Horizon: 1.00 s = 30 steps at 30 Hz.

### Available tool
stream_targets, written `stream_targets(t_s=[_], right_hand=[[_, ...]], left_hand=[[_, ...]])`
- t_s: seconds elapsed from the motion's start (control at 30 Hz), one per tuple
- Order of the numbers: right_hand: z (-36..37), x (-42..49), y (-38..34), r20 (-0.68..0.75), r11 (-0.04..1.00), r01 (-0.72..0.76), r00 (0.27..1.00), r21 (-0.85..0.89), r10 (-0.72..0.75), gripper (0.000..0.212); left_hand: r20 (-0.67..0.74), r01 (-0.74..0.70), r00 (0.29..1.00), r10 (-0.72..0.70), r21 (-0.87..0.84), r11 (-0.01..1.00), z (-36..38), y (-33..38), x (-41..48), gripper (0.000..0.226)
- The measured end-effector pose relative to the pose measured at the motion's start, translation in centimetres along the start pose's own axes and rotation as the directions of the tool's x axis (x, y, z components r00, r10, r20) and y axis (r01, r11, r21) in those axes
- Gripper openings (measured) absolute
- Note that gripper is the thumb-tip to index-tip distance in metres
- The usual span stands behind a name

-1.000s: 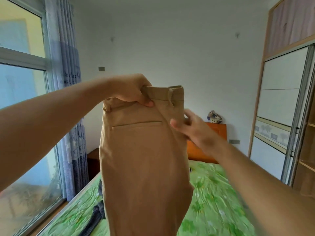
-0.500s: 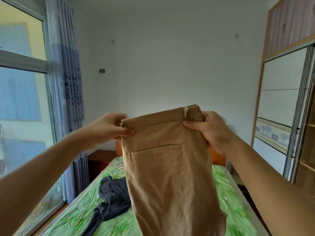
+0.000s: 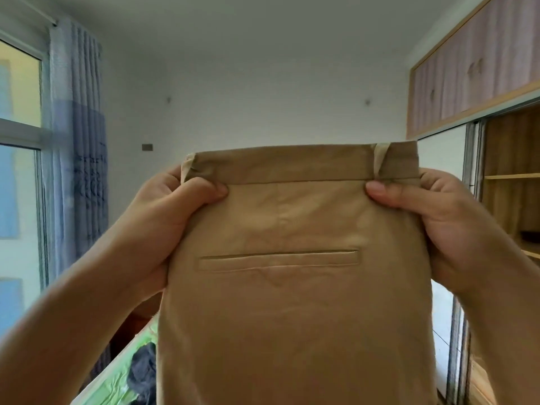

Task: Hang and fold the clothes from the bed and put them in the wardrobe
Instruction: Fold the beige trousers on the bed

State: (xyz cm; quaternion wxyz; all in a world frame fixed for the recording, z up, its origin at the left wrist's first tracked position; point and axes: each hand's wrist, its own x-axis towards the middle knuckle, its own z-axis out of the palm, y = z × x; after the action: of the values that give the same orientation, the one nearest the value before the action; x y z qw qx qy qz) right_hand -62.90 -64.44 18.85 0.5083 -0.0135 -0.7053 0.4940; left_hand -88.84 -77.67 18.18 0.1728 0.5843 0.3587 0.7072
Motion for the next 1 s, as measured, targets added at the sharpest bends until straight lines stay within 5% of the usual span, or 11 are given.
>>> stream_targets(t_s=[0.17, 0.4, 0.57, 0.7, 0.83, 1.0], right_hand=[[-0.8, 0.4, 1.5, -0.046, 0.998, -0.053, 0.997, 0.025, 0.054, 0.029], [-2.6, -1.4, 14.2, -0.145, 0.938, -0.332, 0.938, -0.098, 0.316, 0.018], [-4.2, -6.8, 25.7, -0.200, 0.710, -0.514, 0.853, -0.481, 0.482, 0.008], [-4.0, -13.8, 35.5, -0.270, 0.435, -0.495, 0.834, -0.752, 0.482, 0.019], [-3.2, -21.7, 42.8, -0.300, 0.162, -0.480, 0.741, -0.862, 0.601, 0.027], [-3.4, -27.2, 48.5, -0.381, 0.171, -0.674, 0.586, -0.718, 0.715, 0.022]], left_hand=[[0.045, 0.019, 0.999, -0.019, -0.014, 1.000, 0.1, -1.1, 1.1, 0.013], [0.024, 0.288, 0.954, -0.300, 0.209, 0.934, -2.0, -13.5, 0.0, 0.028], [0.079, 0.312, 0.888, -0.453, 0.619, 0.720, -5.4, -25.5, -4.8, 0.025], [0.061, 0.276, 0.806, -0.589, 0.842, 0.464, -6.7, -34.5, -11.1, 0.025], [0.008, 0.411, 0.654, -0.756, 0.835, 0.365, -6.4, -41.5, -18.9, 0.020], [-0.086, 0.619, 0.526, -0.846, 0.721, 0.311, -6.0, -48.1, -24.3, 0.022]])
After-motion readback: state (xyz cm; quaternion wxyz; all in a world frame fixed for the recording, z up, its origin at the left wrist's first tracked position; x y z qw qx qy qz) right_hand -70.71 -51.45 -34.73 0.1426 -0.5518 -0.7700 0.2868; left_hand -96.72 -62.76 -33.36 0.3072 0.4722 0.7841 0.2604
